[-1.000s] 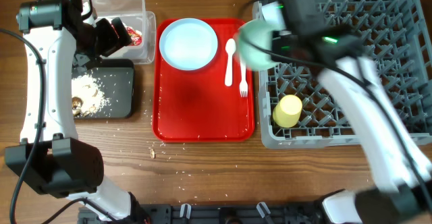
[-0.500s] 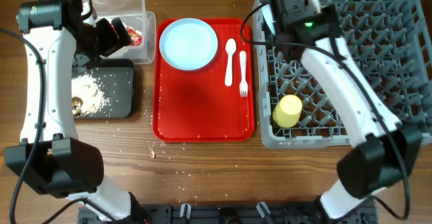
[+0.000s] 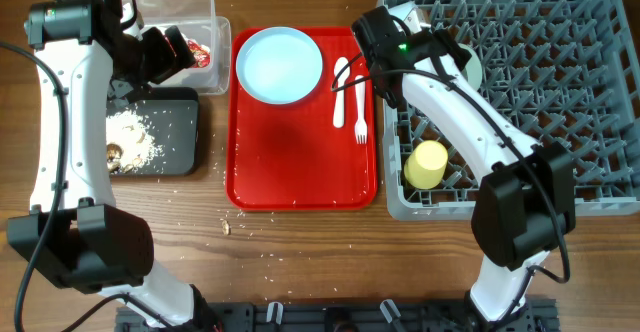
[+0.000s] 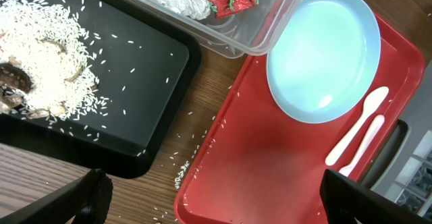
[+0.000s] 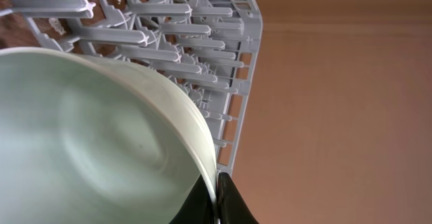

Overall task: Sort waste into correct bins and load items into the dishwasher rack
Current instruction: 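Place the green bowl into the dish rack, then grasp the light-blue plate edge with the right gripper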

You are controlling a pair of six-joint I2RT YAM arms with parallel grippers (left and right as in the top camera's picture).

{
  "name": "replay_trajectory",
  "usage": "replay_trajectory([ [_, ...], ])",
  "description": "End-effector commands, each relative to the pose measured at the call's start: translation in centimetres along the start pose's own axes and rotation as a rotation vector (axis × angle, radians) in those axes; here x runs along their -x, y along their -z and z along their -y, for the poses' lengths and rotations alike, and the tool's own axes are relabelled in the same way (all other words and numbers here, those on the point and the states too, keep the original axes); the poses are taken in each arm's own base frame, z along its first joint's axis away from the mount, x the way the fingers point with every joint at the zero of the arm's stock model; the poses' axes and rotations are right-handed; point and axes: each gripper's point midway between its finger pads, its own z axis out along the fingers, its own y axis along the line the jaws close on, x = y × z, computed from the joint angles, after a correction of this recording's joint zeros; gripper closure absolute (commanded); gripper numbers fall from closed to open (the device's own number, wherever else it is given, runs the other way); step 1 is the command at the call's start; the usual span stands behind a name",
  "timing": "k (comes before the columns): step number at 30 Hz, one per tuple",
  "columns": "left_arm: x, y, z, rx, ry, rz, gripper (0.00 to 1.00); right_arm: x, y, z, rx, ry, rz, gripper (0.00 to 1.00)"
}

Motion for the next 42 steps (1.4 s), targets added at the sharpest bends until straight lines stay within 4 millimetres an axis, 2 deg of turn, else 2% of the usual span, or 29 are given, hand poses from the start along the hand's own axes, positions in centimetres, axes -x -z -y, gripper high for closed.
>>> replay_trajectory([
  [1,0.2,0.0,-0.1,0.008,-0.002,0.006,0.00,-0.1,-0.1,-1.2,0.027,-0.017,-0.007,0.96],
  [7,0.2,0.0,-0.1,0.008,-0.002,0.006,0.00,0.4,1.7,-3.3,0.097,0.036,0.032,0.96],
  [16,0.2,0.0,-0.1,0.008,-0.002,0.006,0.00,0.6,3.7,-4.3,0.099,0.101,0.066,0.95],
  [17,0.2,0.0,-0.1,0.008,-0.002,0.006,0.00,0.7,3.9,-4.4,0.099,0.101,0.071,0.84],
  [19,0.2,0.0,-0.1,0.008,-0.002,0.006,0.00,1.0,4.4,-4.8,0.108,0.102,0.086,0.76],
  [24,0.2,0.0,-0.1,0.008,-0.002,0.006,0.00,1.3,5.2,-6.7,0.206,0.111,0.110,0.66],
  [27,0.2,0.0,-0.1,0.008,-0.002,0.006,0.00,1.9,5.9,-6.9,0.206,0.097,0.138,0.44],
  [29,0.2,0.0,-0.1,0.008,-0.002,0.006,0.00,3.0,6.7,-7.2,0.215,0.057,0.182,0.23],
  [33,0.2,0.0,-0.1,0.008,-0.002,0.006,0.00,6.2,8.4,-8.4,0.349,-0.071,0.299,0.05],
  [34,0.1,0.0,-0.1,0.008,-0.002,0.005,0.00,7.0,9.0,-8.3,0.382,-0.109,0.337,0.00],
  [35,0.2,0.0,-0.1,0.008,-0.002,0.006,0.00,7.6,9.6,-7.7,0.395,-0.143,0.366,0.00],
  [37,0.2,0.0,-0.1,0.008,-0.001,0.006,0.00,9.1,11.3,-5.6,0.429,-0.234,0.447,0.00],
  [38,0.2,0.0,-0.1,0.008,-0.001,0.006,0.00,10.9,14.2,-4.9,0.570,-0.302,0.575,0.00],
  [41,0.2,0.0,-0.1,0.008,-0.001,0.006,0.00,12.8,20.9,-7.3,0.950,-0.263,0.789,0.00],
  [42,0.2,0.0,-0.1,0.008,-0.001,0.006,0.00,12.9,22.0,-7.9,1.018,-0.247,0.816,0.00],
])
